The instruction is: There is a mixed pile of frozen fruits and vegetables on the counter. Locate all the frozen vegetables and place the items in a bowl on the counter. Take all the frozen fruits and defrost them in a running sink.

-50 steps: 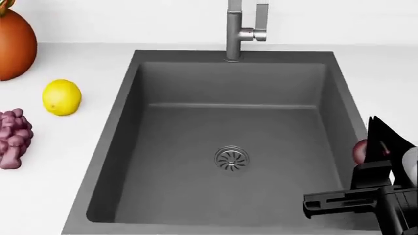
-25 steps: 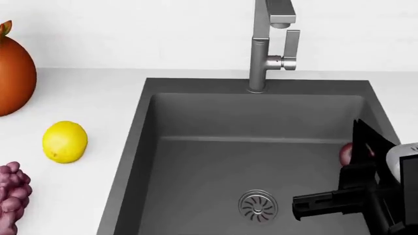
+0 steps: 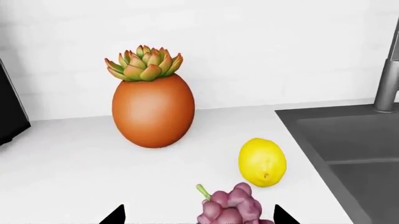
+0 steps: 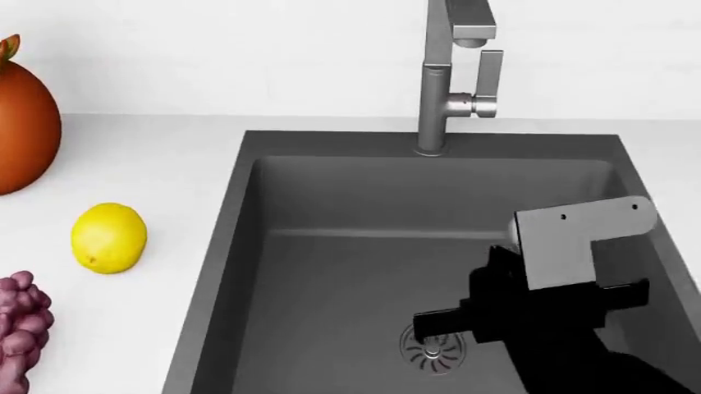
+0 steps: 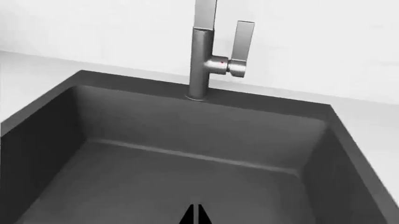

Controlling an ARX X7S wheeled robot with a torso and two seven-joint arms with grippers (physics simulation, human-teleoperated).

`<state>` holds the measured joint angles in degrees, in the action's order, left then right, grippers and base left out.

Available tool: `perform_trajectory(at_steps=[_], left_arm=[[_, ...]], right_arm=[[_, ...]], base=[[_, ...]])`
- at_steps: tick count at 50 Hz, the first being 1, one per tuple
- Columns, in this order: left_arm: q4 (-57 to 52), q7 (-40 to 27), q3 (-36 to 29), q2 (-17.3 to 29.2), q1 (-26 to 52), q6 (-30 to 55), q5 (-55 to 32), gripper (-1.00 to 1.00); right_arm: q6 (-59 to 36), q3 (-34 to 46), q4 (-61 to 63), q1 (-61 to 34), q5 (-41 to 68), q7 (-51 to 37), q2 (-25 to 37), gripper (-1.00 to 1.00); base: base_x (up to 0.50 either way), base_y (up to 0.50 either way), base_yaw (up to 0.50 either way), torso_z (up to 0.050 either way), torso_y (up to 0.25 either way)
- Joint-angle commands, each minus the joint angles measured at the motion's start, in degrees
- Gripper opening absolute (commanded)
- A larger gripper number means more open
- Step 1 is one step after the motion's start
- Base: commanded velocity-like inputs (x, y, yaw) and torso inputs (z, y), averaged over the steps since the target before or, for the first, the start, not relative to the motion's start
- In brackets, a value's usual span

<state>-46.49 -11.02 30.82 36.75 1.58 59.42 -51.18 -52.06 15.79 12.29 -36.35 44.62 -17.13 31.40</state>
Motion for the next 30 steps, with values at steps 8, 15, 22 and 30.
perform_trajectory(at_steps=[8,15,22,30], left_arm=[[0.5,2.0,2.7,-0.9,-2.0,-2.1,1.0,1.00],[0.9,1.0,0.7,-1.1,-0.6,-1.9,1.6,1.00],[1.3,0.8,0.0,-0.9,-0.1,-2.0,1.8,1.00],[1.6,0.8,-0.1,-1.2,-0.1,-2.4,1.7,1.00]], right_arm=[[13.8,10.5,-38.4,-6.4,-14.1,7.8,-12.9,-1.00],[16.9,11.4,-45.2,-6.6,-15.7,9.0,-14.1,-1.00],[15.4,10.5,-40.7,-6.0,-14.7,7.8,-12.7,-1.00],[13.1,10.8,-30.1,-4.6,-14.1,6.3,-9.9,1.00]], base=[[0.00,0.00,0.00,0.000,0.000],[0.00,0.00,0.00,0.000,0.000],[0.00,0.00,0.00,0.000,0.000],[0.00,0.00,0.00,0.000,0.000]])
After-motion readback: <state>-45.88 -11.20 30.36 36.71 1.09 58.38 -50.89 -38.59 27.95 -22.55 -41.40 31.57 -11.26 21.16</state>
